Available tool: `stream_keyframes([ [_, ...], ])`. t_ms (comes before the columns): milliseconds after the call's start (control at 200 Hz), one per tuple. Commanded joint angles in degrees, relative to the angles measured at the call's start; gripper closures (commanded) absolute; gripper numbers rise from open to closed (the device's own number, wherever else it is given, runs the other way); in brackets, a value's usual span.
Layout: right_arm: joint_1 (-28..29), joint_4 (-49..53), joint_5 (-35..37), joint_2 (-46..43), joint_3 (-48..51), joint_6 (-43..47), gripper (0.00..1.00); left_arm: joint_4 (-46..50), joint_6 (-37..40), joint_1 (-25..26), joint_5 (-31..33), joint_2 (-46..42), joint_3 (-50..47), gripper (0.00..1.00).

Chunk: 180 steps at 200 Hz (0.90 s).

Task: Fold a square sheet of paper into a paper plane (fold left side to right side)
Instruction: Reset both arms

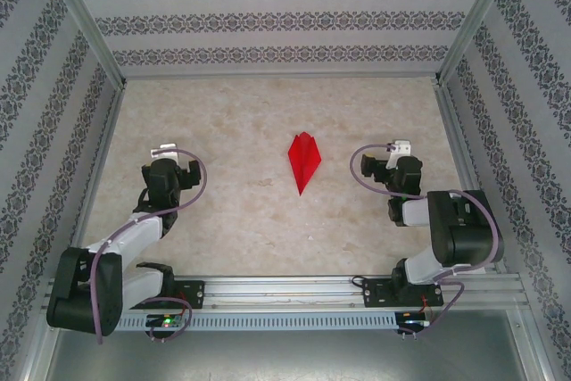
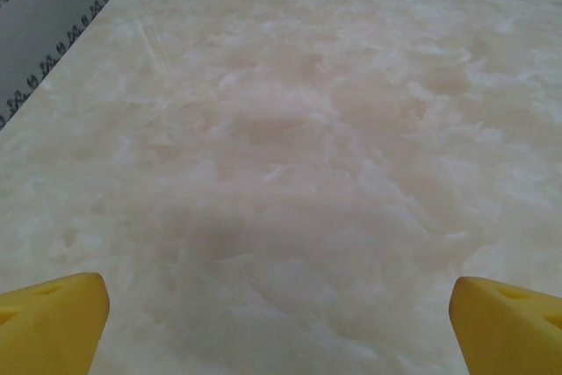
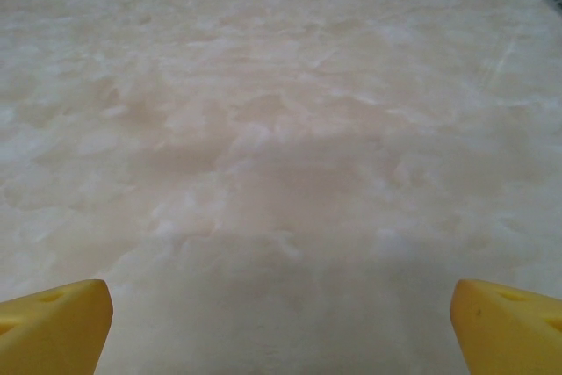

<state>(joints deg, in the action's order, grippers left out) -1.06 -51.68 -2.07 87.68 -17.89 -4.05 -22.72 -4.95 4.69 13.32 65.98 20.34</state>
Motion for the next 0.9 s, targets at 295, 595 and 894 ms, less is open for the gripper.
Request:
stream_keyframes([
  [295, -0.71, -3.91, -1.26, 0.06, -3.10, 0.36, 0.02, -23.22, 9.21, -1.52, -11.54, 11.28, -1.75, 0.01],
  [595, -0.61, -3.78, -1.01, 0.05, -3.12, 0.45, 0.02, -46.62, 9.21, -2.66, -18.03, 26.52, -4.93, 0.01],
  [894, -0.37, -3.71, -0.67, -0.05, -3.04, 0.63, 0.02, -31.06, 4.69, -5.51, -16.41, 25.19, 2.15, 0.01],
])
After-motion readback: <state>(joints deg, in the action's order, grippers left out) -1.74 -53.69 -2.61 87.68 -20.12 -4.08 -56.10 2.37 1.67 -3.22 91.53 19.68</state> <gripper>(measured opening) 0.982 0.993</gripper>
